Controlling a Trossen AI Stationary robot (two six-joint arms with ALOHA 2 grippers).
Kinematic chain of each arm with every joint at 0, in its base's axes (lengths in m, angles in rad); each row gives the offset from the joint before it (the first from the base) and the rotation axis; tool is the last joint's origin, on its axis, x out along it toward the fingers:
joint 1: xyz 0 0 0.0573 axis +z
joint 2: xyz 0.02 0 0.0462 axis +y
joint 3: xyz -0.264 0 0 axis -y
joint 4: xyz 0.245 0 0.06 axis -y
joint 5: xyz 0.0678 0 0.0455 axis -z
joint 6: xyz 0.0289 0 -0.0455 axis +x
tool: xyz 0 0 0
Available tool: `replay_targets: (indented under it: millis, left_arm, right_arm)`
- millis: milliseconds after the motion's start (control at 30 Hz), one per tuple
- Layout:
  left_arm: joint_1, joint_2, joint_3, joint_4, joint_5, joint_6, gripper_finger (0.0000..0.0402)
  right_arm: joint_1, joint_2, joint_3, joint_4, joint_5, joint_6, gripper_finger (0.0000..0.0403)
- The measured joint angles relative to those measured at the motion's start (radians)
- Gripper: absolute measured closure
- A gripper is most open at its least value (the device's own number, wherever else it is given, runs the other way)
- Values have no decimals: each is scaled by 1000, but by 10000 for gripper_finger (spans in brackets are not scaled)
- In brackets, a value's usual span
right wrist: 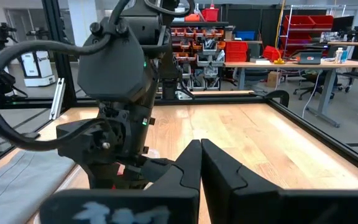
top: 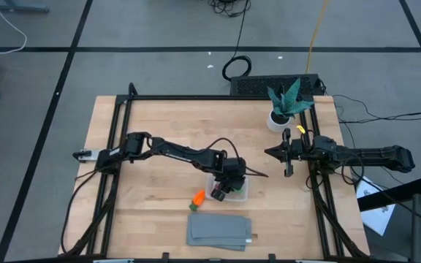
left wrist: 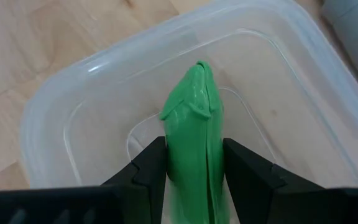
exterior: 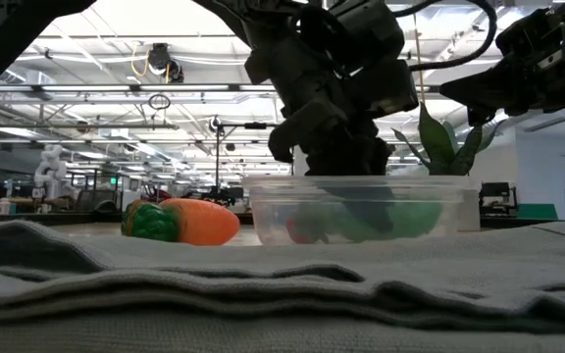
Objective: Pick and placing Produce into tupperware
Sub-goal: Put the green peas into the transparent bin, then put the orange carrot into the transparent bin
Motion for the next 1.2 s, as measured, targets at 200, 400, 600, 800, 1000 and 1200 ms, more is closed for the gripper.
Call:
replay_targets:
  millis: [200, 400, 600, 800, 1000, 1200]
  left_arm:
    - [0, 0, 0, 0, 2, 0, 268]
    - [0, 0, 0, 0, 9, 0, 267]
    - [0, 0, 0, -1, 57, -2, 253]
    - [0, 0, -1, -3, 57, -3, 215]
    - [0, 0, -1, -5, 57, -3, 205]
    - [-1, 0, 31, -65, -21, 3, 204]
  right_arm:
    - [0, 0, 0, 0, 0, 0, 403]
    - [0, 0, 0, 0, 0, 0, 403]
    - [0, 0, 0, 0, 0, 0, 403]
    - [0, 0, 0, 0, 0, 0, 403]
    - [0, 0, 0, 0, 0, 0, 403]
    - [0, 0, 0, 0, 0, 0, 403]
